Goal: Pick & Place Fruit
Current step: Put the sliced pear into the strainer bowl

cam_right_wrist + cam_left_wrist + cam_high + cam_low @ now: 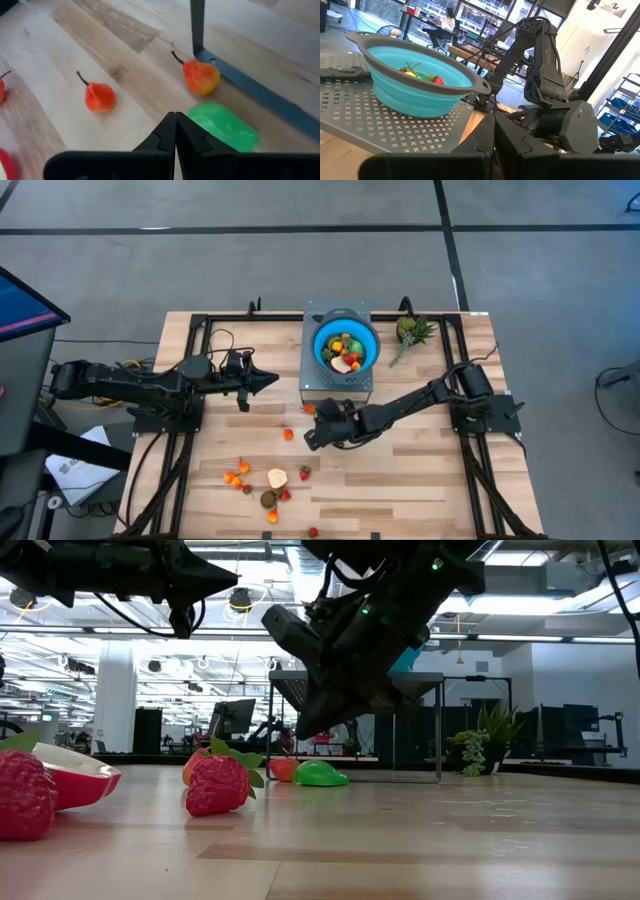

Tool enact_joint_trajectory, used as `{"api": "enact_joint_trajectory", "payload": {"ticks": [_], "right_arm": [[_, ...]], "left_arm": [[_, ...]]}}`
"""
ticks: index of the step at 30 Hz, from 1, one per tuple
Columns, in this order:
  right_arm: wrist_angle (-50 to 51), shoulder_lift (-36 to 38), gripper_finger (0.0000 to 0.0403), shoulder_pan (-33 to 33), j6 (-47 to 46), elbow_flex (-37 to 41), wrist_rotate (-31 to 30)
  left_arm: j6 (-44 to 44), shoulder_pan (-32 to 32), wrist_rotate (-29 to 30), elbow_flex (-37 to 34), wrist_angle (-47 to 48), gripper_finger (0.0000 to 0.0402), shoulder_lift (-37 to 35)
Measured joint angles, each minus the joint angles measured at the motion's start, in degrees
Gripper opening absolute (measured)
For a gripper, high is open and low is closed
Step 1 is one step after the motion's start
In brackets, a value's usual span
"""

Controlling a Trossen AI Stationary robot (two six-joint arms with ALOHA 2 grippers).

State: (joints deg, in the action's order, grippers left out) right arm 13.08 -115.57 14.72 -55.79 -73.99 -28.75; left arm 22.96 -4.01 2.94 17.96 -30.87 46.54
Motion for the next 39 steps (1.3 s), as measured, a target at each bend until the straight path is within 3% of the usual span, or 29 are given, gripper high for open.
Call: {"api": "enact_joint_trajectory", "payload": {"ticks": [12,18,29,39], "right_arm": [[6.82,0.0,0.0,0.04,0.0,0.22,0.83],[9.72,0.0,0.0,1.27,-2.6,0.23,6.35],[0.35,-1.79,0.0,0.9,-2.14,0.32,-3.66],[-2.03,-6.74,0.0,0.63,-1.95,-2.34,-4.7]], "left_arm": [[0.0,0.0,0.0,0.0,-0.01,0.0002,0.0],[0.01,0.0,-0.02,0.0,-0.04,0.0002,0.0],[0.02,-0.02,0.0,0.0,-0.11,0.0002,0.0],[-0.04,-0.02,0.0,0.0,-0.02,0.0002,0.0]]}}
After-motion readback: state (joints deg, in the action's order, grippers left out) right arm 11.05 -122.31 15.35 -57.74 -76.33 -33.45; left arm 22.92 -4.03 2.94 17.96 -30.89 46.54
